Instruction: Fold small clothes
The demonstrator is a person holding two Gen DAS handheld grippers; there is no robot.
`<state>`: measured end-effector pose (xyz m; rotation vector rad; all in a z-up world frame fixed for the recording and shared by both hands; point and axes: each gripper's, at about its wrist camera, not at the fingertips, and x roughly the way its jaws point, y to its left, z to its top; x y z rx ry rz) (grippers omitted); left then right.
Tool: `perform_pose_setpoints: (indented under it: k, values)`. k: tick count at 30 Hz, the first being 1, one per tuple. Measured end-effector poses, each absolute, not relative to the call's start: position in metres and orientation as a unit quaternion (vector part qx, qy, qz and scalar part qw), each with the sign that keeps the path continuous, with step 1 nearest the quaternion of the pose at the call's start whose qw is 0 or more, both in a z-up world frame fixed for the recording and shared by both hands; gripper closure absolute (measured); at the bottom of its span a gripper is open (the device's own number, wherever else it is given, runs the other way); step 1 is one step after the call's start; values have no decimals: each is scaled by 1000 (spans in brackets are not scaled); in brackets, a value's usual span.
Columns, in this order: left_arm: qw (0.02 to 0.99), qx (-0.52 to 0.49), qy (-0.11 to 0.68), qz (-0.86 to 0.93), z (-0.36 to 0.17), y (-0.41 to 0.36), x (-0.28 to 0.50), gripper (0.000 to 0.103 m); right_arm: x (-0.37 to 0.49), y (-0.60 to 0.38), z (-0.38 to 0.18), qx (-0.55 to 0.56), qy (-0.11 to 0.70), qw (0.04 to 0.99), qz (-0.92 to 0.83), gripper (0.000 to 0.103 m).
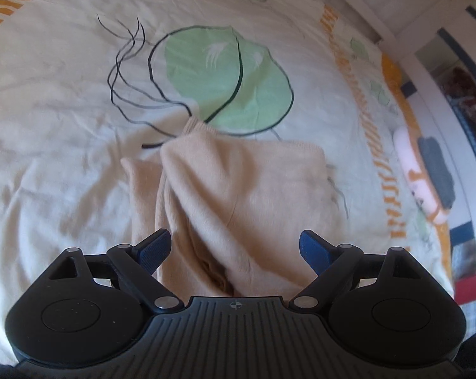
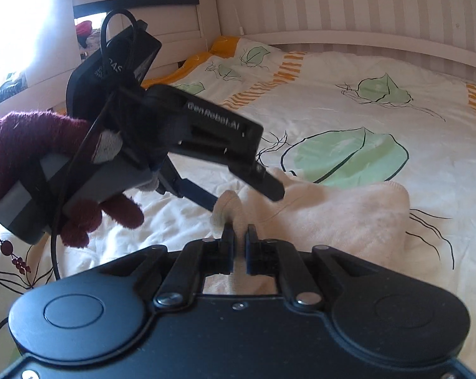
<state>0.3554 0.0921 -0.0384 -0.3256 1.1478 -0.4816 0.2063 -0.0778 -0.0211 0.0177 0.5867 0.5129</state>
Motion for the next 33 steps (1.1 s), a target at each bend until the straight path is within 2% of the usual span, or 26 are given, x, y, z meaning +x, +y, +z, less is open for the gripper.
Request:
perform_pose_setpoints:
  k: [8,9,10,11,13,15,18,21,26,28,29,33]
  values:
    - [780,-209,538,-241,-59,91,363,17,203,-74,-25,8,288,922,259,91]
    - [781,-213,536,-238,-61,90,364,24,202,-73,-25,5,288,922,260,91]
    - [781,-218,537,-232,-64,90,365,38,201,-72,-26,3,288,921,261,91]
    - [782,-219,539,-224,-66,89,367,45,200,-71,-26,1,289,921,262,91]
    - [788,-207,540,-209,-71,90,368,73,198,-69,-28,-1,291,920,264,91]
    - [801,-196,527,-204,-71,92,368,88,197,-66,-30,-5,292,919,266,91]
    - [820,-189,498,-210,-58,92,365,89,195,-60,-31,-8,290,918,269,91]
    - [844,-135,472,-216,-40,85,357,89,194,-50,-32,-18,282,918,277,91]
    - [836,-92,510,-178,-58,89,362,88,206,-21,-58,-51,318,900,292,89]
    - [832,-99,520,-167,-65,94,364,86,210,-12,-72,-64,344,887,303,83]
    - [831,-107,520,-165,-65,97,364,84,209,-9,-76,-71,346,884,305,79]
    - [850,-96,503,-119,-57,106,364,64,204,-17,-70,-62,333,886,317,77]
